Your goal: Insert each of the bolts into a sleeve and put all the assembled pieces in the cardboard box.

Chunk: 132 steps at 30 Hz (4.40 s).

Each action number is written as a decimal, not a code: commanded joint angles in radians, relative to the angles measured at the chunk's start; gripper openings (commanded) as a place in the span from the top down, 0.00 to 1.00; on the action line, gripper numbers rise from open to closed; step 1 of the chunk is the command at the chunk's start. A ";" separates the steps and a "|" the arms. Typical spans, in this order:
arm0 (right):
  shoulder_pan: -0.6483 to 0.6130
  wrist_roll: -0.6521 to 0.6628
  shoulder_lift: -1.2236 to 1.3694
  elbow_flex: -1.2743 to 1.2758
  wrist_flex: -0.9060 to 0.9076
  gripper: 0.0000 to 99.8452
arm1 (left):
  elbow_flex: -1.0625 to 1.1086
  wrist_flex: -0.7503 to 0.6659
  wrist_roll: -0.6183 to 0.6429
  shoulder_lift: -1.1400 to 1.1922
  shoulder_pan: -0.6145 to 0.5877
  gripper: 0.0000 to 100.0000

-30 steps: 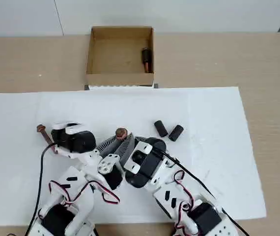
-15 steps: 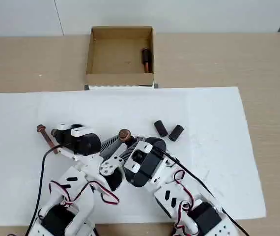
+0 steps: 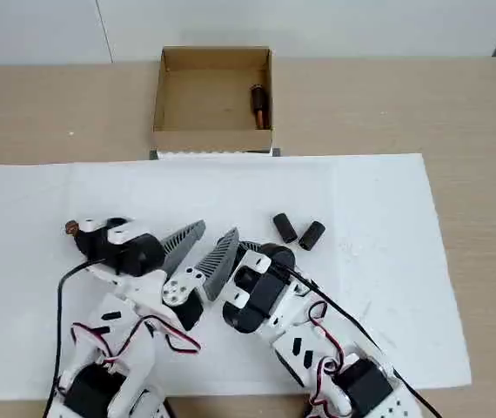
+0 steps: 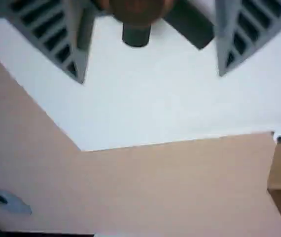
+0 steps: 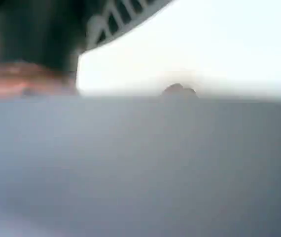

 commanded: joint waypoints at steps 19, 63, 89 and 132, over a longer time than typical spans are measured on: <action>0.341 -0.158 0.007 -0.057 0.237 1.00 | 0.170 0.005 -0.381 -0.014 -0.443 0.99; 0.361 0.008 2.132 -1.846 -0.151 1.00 | 0.266 0.091 -0.381 -0.014 -0.446 0.99; 0.352 0.181 2.598 -2.295 -0.142 0.91 | 0.266 0.094 -0.381 -0.014 -0.446 0.99; 0.277 -0.058 2.063 -2.245 1.021 0.90 | 0.266 0.094 -0.381 -0.014 -0.446 0.99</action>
